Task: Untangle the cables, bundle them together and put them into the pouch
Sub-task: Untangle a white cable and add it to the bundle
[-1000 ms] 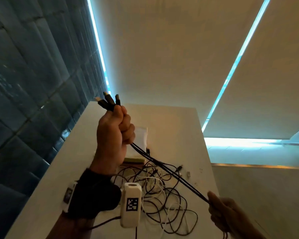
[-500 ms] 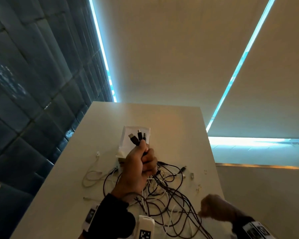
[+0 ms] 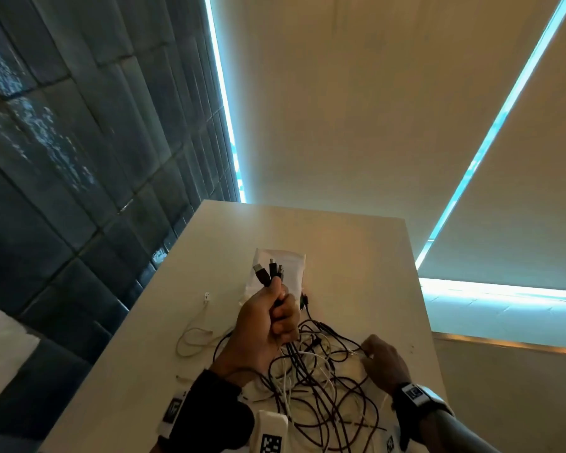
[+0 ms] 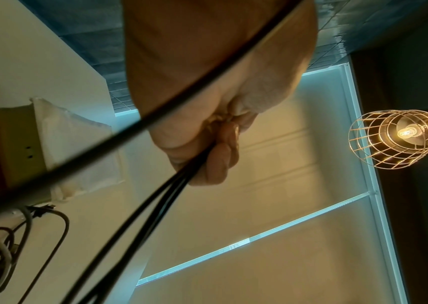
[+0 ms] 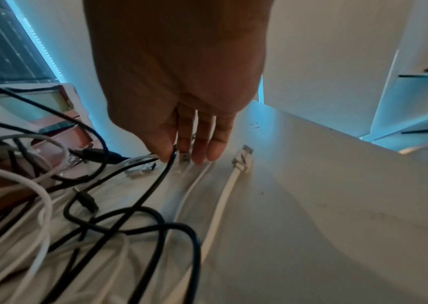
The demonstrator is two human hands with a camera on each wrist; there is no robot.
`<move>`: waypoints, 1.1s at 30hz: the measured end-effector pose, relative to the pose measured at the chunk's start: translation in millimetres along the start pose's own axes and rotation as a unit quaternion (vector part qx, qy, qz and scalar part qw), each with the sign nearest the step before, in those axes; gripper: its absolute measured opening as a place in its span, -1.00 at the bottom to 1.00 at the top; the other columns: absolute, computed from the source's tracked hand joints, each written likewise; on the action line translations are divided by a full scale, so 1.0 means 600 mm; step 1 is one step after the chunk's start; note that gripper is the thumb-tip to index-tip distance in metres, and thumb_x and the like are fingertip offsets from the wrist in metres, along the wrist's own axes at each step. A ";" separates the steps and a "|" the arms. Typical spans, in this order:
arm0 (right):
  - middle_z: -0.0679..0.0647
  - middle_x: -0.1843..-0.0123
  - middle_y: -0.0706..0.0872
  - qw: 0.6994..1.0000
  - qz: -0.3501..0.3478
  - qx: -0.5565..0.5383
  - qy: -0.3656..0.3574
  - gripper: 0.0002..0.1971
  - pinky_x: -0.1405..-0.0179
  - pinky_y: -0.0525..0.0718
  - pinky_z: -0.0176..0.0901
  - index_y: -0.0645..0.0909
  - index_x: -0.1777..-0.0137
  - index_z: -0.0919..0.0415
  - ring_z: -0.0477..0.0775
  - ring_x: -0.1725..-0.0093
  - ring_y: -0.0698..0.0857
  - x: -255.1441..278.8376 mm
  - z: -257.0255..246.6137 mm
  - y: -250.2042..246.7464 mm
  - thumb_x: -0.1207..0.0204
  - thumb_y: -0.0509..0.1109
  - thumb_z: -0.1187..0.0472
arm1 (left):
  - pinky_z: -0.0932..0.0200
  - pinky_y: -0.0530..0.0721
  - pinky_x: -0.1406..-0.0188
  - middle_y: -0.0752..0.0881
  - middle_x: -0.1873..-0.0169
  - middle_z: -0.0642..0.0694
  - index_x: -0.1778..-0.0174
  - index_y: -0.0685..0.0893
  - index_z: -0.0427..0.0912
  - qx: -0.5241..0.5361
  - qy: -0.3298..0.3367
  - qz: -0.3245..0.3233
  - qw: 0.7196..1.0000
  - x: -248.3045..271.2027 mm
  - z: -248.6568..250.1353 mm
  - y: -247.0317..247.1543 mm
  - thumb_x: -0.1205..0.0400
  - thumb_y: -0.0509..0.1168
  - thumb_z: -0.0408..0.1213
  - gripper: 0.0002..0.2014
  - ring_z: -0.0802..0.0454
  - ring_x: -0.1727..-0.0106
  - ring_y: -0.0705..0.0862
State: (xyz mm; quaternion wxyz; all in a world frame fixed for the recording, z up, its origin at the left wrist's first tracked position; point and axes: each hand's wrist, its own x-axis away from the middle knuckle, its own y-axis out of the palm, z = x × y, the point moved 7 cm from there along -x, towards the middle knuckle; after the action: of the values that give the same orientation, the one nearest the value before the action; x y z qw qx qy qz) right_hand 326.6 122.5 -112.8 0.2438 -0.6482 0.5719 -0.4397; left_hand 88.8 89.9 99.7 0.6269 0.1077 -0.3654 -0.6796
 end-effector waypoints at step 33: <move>0.11 0.32 0.66 0.844 0.092 -0.490 -0.201 -0.91 0.37 0.65 -0.07 0.53 0.05 0.34 0.10 0.36 0.61 0.080 -0.304 -0.218 -0.64 0.30 0.30 | 0.15 0.49 0.59 0.46 0.53 0.00 -0.04 0.54 -0.13 -0.334 0.152 0.075 0.927 0.000 0.044 0.016 -0.72 0.18 -0.04 -0.78 0.10 0.58 0.45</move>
State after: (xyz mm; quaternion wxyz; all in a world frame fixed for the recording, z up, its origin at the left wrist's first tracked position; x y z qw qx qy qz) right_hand 238.6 140.5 98.6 0.0435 -0.7018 0.7084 0.0616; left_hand 80.4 100.0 124.3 0.7240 -0.0336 -0.0248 -0.6885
